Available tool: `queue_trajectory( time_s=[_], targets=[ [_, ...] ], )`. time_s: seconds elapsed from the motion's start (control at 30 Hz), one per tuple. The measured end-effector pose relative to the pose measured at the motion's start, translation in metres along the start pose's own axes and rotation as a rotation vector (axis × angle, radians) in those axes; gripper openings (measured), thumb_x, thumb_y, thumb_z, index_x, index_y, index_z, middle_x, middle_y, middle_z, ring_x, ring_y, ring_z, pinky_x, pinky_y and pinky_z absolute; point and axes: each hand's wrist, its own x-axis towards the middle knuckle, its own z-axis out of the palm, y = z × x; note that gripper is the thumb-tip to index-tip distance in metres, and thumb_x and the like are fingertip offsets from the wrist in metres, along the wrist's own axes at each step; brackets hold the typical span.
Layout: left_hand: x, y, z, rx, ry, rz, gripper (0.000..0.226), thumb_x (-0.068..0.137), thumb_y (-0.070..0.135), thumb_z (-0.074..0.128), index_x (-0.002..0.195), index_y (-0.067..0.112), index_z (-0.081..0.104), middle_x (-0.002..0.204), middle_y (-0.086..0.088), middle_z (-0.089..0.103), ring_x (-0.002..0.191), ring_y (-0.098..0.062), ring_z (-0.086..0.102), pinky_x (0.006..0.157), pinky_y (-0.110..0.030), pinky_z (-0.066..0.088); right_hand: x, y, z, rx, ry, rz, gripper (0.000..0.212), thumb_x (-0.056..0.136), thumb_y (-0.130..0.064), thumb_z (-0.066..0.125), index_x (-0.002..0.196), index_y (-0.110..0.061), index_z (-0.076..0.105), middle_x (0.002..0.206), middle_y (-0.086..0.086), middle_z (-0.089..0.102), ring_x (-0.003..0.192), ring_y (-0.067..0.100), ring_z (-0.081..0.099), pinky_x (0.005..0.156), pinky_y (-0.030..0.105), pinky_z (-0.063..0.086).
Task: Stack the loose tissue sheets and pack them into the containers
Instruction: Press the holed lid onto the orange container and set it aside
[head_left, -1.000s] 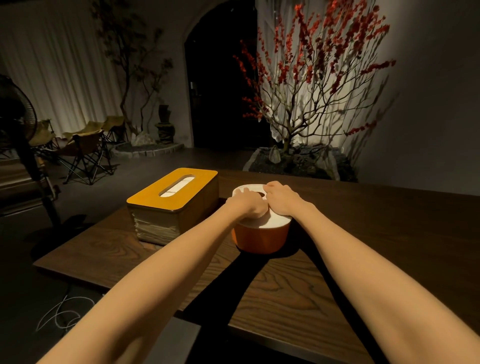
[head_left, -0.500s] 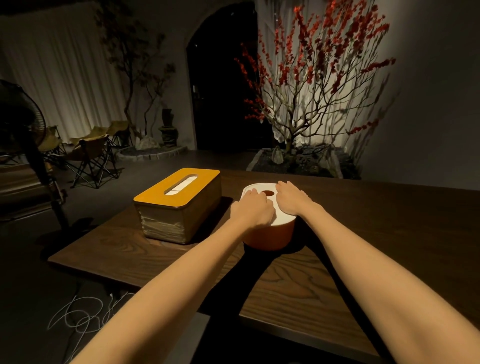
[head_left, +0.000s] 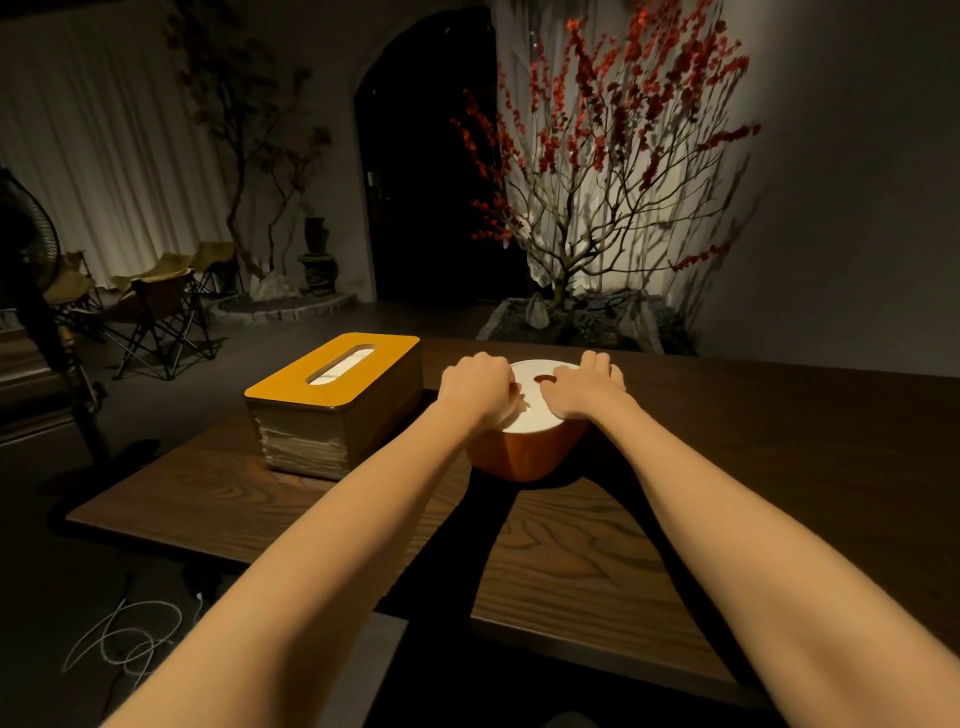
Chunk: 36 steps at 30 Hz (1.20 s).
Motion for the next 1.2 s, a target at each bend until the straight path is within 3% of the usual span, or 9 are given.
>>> queue_trajectory(
  time_s=[0.1, 0.2, 0.3, 0.6, 0.8, 0.87, 0.97, 1.03, 1.2],
  targets=[
    [0.001, 0.013, -0.010, -0.028, -0.098, -0.063, 0.045, 0.098, 0.042, 0.043, 0.120, 0.008, 0.061, 0.117, -0.012, 0.063, 0.105, -0.031, 0.059, 0.093, -0.042, 0.048, 0.000, 0.009, -0.001, 0.089, -0.033, -0.065, 0.053, 0.103, -0.031, 0.025, 0.152, -0.012, 0.019, 0.161, 0.013, 0.001, 0.147, 0.030, -0.007, 0.118, 0.050, -0.001],
    [-0.001, 0.032, -0.016, -0.021, -0.253, -0.144, 0.054, 0.097, 0.044, 0.037, 0.135, 0.008, 0.049, 0.135, -0.014, 0.052, 0.121, -0.034, 0.050, 0.103, -0.048, 0.039, -0.004, 0.014, -0.001, 0.223, -0.043, -0.079, 0.048, 0.099, -0.016, 0.027, 0.146, -0.011, 0.027, 0.155, 0.011, 0.024, 0.146, 0.026, 0.010, 0.118, 0.053, 0.002],
    [-0.005, 0.046, -0.003, -0.049, -0.384, -0.211, 0.057, 0.096, 0.047, 0.035, 0.143, 0.015, 0.041, 0.149, -0.014, 0.036, 0.138, -0.037, 0.029, 0.108, -0.069, 0.018, -0.011, 0.011, -0.002, 0.248, -0.033, -0.068, 0.044, 0.097, -0.012, 0.030, 0.141, -0.013, 0.033, 0.145, 0.013, 0.038, 0.140, 0.030, 0.023, 0.117, 0.055, 0.003],
    [-0.001, 0.029, 0.020, -0.098, -0.252, -0.120, 0.057, 0.102, 0.041, 0.020, 0.147, 0.008, 0.030, 0.156, -0.008, 0.023, 0.146, -0.028, 0.014, 0.112, -0.063, 0.012, -0.009, 0.011, 0.006, 0.210, -0.001, -0.042, 0.040, 0.099, -0.017, 0.026, 0.138, -0.015, 0.035, 0.149, 0.014, 0.030, 0.140, 0.037, 0.019, 0.115, 0.057, 0.010],
    [0.004, 0.011, 0.011, -0.196, -0.246, 0.079, 0.032, 0.103, 0.032, 0.026, 0.106, 0.011, 0.050, 0.113, -0.004, 0.047, 0.119, -0.026, 0.044, 0.099, -0.054, 0.034, -0.009, 0.017, 0.006, 0.186, 0.011, 0.014, 0.046, 0.102, -0.033, 0.021, 0.144, -0.017, 0.034, 0.157, 0.021, 0.004, 0.143, 0.039, 0.005, 0.116, 0.053, 0.004],
    [0.002, 0.007, 0.011, -0.252, -0.207, 0.087, 0.029, 0.104, 0.027, 0.027, 0.105, 0.012, 0.052, 0.114, -0.004, 0.050, 0.122, -0.026, 0.045, 0.098, -0.050, 0.036, -0.008, 0.021, 0.009, 0.221, 0.055, 0.027, 0.046, 0.101, -0.034, 0.024, 0.140, -0.016, 0.042, 0.156, 0.019, 0.005, 0.142, 0.038, 0.006, 0.116, 0.052, 0.007],
    [-0.001, 0.002, 0.016, -0.323, -0.115, -0.053, 0.033, 0.101, 0.027, 0.035, 0.125, 0.023, 0.057, 0.137, 0.000, 0.051, 0.124, -0.028, 0.047, 0.099, -0.047, 0.039, -0.010, 0.025, 0.016, 0.316, 0.159, 0.046, 0.043, 0.098, -0.033, 0.032, 0.124, -0.011, 0.057, 0.151, 0.016, 0.017, 0.137, 0.038, 0.014, 0.113, 0.054, 0.017],
    [-0.003, 0.001, 0.019, -0.318, -0.011, -0.198, 0.032, 0.099, 0.029, 0.040, 0.125, 0.029, 0.060, 0.131, -0.002, 0.057, 0.117, -0.030, 0.052, 0.091, -0.042, 0.043, -0.016, 0.027, 0.021, 0.358, 0.260, 0.065, 0.042, 0.098, -0.033, 0.033, 0.118, -0.007, 0.060, 0.146, 0.014, 0.027, 0.134, 0.036, 0.020, 0.109, 0.053, 0.023],
    [-0.010, 0.007, 0.020, -0.194, 0.244, -0.373, 0.027, 0.099, 0.023, 0.040, 0.117, 0.012, 0.055, 0.116, -0.012, 0.061, 0.105, -0.033, 0.058, 0.078, -0.039, 0.043, -0.039, 0.040, 0.025, 0.318, 0.457, 0.064, 0.044, 0.102, -0.034, 0.028, 0.120, -0.006, 0.056, 0.131, 0.012, 0.046, 0.126, 0.031, 0.036, 0.105, 0.048, 0.031]
  ],
)
